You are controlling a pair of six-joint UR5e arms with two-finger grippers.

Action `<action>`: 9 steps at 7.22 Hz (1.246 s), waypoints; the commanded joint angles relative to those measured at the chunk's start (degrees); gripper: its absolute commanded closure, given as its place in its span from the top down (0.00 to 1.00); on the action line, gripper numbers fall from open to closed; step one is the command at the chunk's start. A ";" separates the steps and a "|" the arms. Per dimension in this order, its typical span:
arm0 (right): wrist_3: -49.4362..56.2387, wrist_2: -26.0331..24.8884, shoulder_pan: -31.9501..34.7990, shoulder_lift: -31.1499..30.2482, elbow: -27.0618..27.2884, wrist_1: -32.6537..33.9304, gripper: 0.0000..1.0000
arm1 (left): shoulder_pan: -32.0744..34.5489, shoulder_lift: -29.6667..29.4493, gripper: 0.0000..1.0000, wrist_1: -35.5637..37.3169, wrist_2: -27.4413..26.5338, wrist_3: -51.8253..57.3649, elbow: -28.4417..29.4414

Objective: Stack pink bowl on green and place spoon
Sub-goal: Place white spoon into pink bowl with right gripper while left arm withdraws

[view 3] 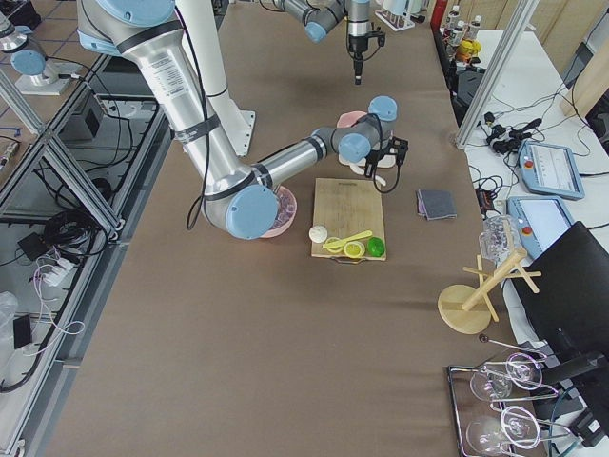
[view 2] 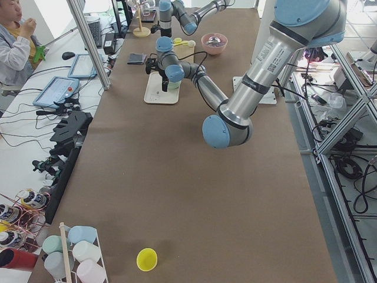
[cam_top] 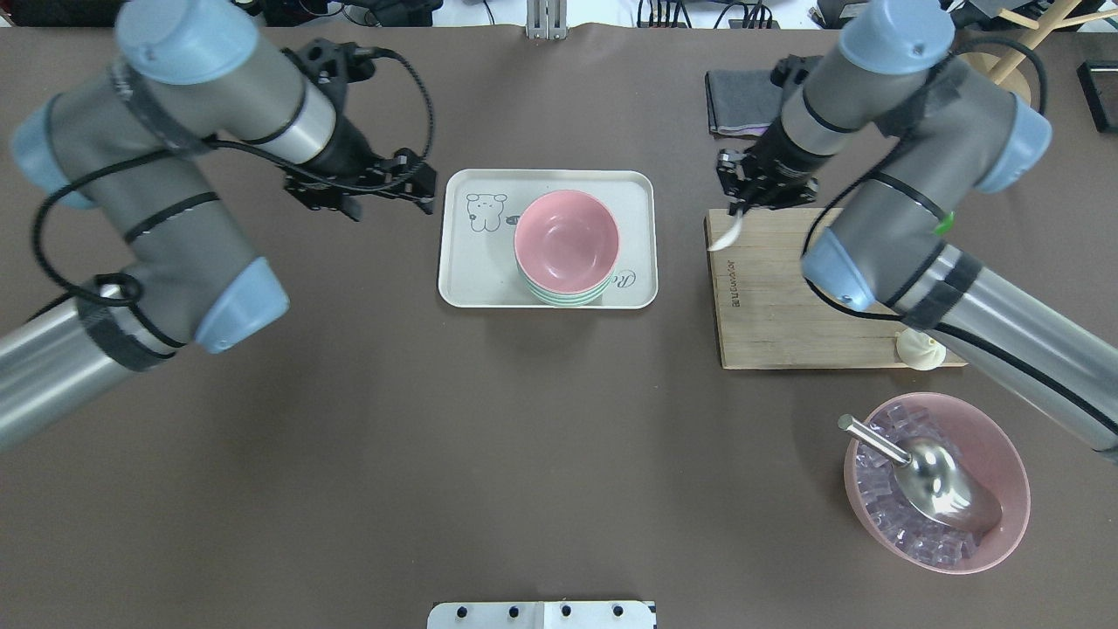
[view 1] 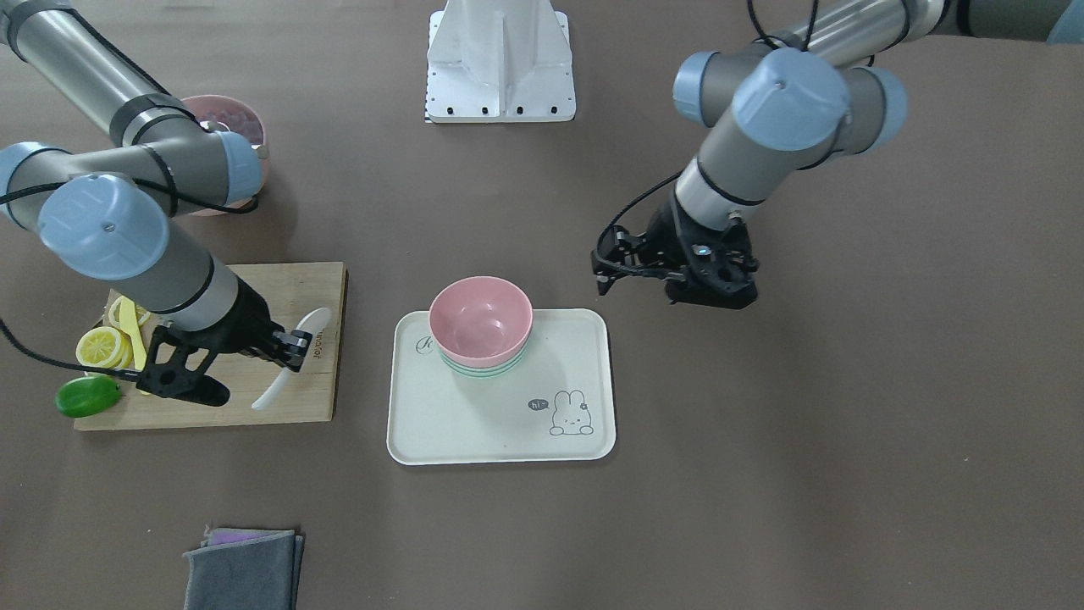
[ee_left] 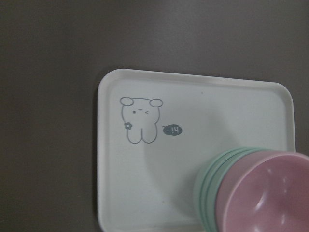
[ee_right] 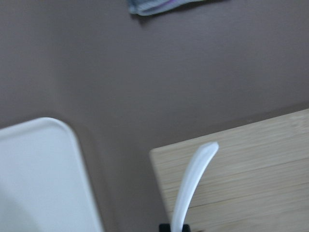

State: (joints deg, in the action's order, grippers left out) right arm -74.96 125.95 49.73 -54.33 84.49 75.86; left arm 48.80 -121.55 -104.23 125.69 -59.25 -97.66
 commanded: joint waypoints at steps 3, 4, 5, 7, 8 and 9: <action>-15.22 -5.63 -7.37 14.60 -5.56 0.69 0.00 | 4.91 9.23 0.98 -0.10 3.95 7.66 -5.35; -14.87 -5.72 -7.28 14.34 -5.57 0.61 0.59 | 4.91 9.23 0.98 -0.10 3.86 7.66 -5.61; -14.61 -5.72 -7.20 13.47 -5.13 0.61 1.00 | 4.91 9.23 0.98 -0.10 3.86 7.66 -5.70; -3.80 -0.22 0.14 -0.35 5.89 1.30 1.00 | 8.04 12.45 0.98 0.08 3.95 11.14 -6.49; 8.47 5.99 7.50 -7.82 7.25 1.22 1.00 | 12.07 17.53 0.98 0.51 3.95 19.87 -7.36; 23.21 6.32 13.05 -15.38 7.00 0.70 1.00 | 14.29 22.10 0.98 1.39 3.69 29.18 -7.20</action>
State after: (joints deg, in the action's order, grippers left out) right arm -68.22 129.35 55.35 -60.23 90.28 76.90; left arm 59.69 -104.94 -103.66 129.56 -40.37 -104.58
